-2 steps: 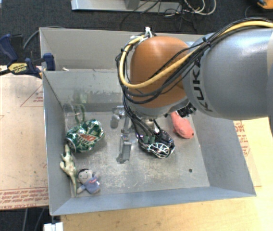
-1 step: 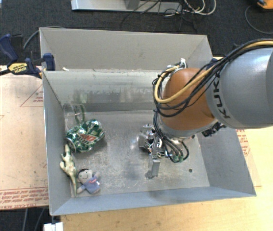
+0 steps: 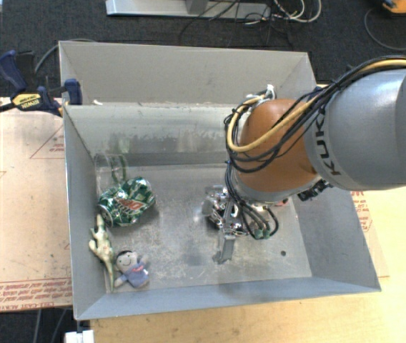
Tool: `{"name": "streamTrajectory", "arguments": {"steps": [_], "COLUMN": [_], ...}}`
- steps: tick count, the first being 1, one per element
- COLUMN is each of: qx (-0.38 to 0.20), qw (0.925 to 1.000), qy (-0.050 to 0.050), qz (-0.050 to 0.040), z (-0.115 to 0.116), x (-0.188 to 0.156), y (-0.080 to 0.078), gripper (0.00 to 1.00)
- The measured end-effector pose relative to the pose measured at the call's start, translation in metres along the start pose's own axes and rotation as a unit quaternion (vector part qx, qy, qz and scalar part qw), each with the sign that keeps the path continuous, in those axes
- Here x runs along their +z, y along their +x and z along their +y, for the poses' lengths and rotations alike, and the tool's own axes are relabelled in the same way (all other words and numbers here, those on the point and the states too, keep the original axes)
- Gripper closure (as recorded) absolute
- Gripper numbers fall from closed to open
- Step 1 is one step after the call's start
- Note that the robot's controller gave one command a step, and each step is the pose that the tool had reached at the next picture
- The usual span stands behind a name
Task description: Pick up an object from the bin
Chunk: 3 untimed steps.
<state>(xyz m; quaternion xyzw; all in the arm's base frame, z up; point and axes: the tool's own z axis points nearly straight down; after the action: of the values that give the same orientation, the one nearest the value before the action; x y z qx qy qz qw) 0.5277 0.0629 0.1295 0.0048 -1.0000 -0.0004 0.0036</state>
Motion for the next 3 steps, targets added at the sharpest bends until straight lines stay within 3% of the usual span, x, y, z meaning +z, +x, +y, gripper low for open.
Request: {"name": "streamTrajectory", "arguments": {"steps": [1, 2, 3], "qx": [-0.007, -0.013, -0.067], "qw": [1.0000, 0.9999, 0.9977], "qy": [0.004, 0.002, 0.004], "qz": [0.0046, 0.0043, -0.0018], "z": [-0.094, -0.091, -0.081], "x": [0.032, 0.031, -0.067], "y": [0.009, 0.007, -0.057], "gripper": [0.00, 0.00, 0.00]}}
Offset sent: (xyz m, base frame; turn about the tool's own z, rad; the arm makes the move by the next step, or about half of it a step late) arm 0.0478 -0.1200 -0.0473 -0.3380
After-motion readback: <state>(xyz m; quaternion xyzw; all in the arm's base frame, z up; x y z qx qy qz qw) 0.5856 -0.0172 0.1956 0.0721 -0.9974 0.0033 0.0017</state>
